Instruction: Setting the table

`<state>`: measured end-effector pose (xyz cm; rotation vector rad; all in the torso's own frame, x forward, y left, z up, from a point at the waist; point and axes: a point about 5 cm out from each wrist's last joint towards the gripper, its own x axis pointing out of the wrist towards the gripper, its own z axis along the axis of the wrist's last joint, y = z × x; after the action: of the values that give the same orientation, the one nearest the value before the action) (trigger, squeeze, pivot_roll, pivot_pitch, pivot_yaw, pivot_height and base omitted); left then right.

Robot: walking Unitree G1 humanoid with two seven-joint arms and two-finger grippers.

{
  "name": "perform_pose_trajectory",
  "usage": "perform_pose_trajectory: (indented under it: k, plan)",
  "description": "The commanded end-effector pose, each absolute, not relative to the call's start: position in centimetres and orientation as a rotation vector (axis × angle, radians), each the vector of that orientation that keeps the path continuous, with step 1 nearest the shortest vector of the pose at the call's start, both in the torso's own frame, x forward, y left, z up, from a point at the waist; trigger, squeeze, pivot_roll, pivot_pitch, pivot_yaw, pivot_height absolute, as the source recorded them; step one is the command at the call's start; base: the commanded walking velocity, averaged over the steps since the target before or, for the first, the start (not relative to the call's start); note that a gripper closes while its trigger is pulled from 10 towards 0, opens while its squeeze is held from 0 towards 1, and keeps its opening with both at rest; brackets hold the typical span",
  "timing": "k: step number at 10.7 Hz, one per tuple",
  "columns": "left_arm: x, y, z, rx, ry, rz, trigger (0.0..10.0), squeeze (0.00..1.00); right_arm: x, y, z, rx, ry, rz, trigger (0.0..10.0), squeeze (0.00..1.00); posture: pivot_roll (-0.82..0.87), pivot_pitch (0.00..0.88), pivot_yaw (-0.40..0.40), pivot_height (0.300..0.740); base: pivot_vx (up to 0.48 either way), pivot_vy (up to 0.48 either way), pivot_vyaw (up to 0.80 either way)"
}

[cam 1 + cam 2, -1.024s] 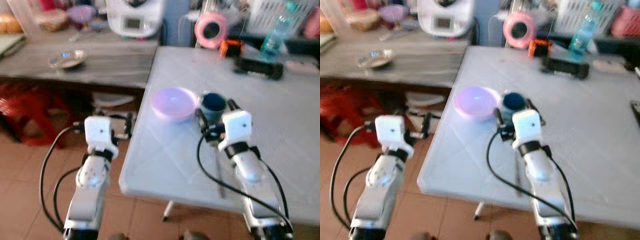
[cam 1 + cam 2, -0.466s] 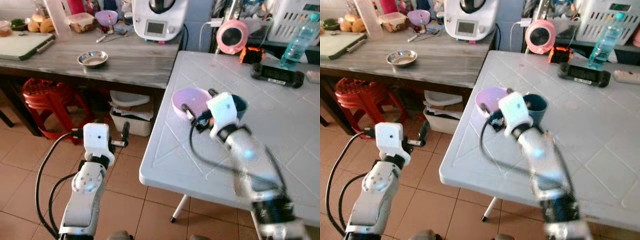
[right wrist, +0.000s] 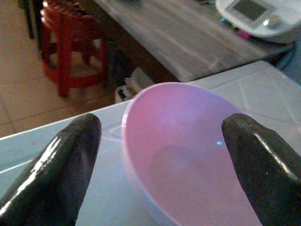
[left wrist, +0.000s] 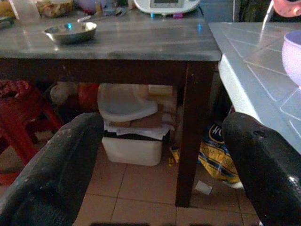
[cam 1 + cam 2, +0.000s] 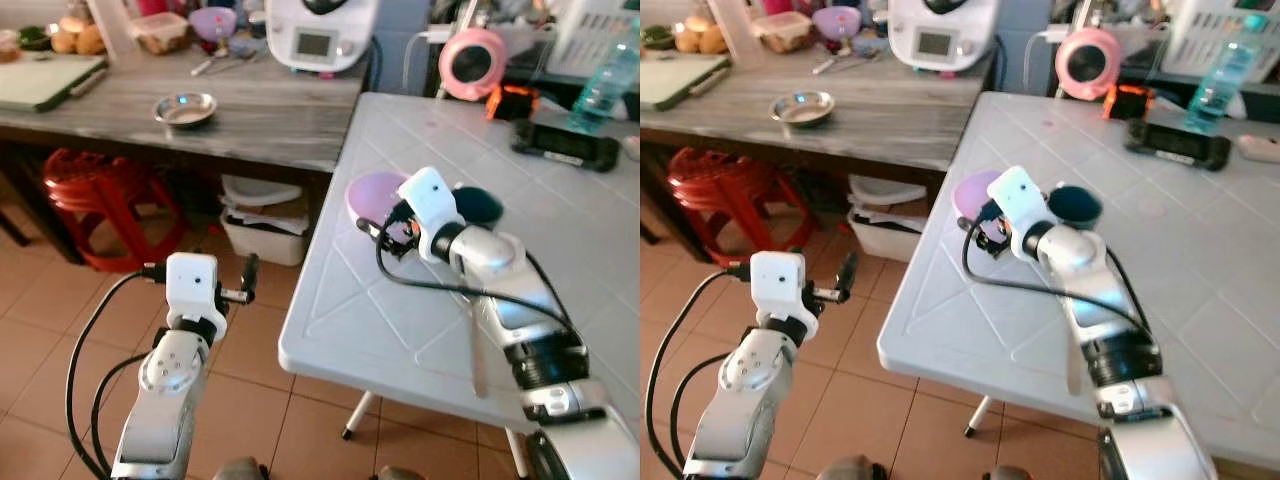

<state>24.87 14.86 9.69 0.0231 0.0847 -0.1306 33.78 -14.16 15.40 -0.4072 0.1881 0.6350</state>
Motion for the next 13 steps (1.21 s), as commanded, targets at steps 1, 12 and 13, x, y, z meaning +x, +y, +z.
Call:
perform_pose_trajectory:
  k: [1, 12, 13]
  plan:
    - [24.7, 14.9, 9.9, 0.025, 0.085, -0.137, 10.0, 0.00, 33.7, -13.7, 15.1, -0.424, 0.214, 0.694, 10.0, 0.00, 0.02, 0.004, 0.038, 0.740, 0.000, 0.000, 0.00]
    - [24.6, 14.6, 9.5, 0.000, 0.149, -0.138, 10.0, 0.00, 35.7, -16.5, 13.8, -0.912, 0.348, 0.832, 0.0, 0.00, 0.01, 0.017, 0.031, 0.740, 0.000, 0.000, 0.00]
    - [24.6, 14.6, 9.5, 0.003, 0.151, -0.136, 10.0, 0.00, 35.8, -16.6, 13.7, -0.920, 0.341, 0.827, 0.0, 0.00, 0.01, 0.016, 0.031, 0.740, 0.000, 0.000, 0.00]
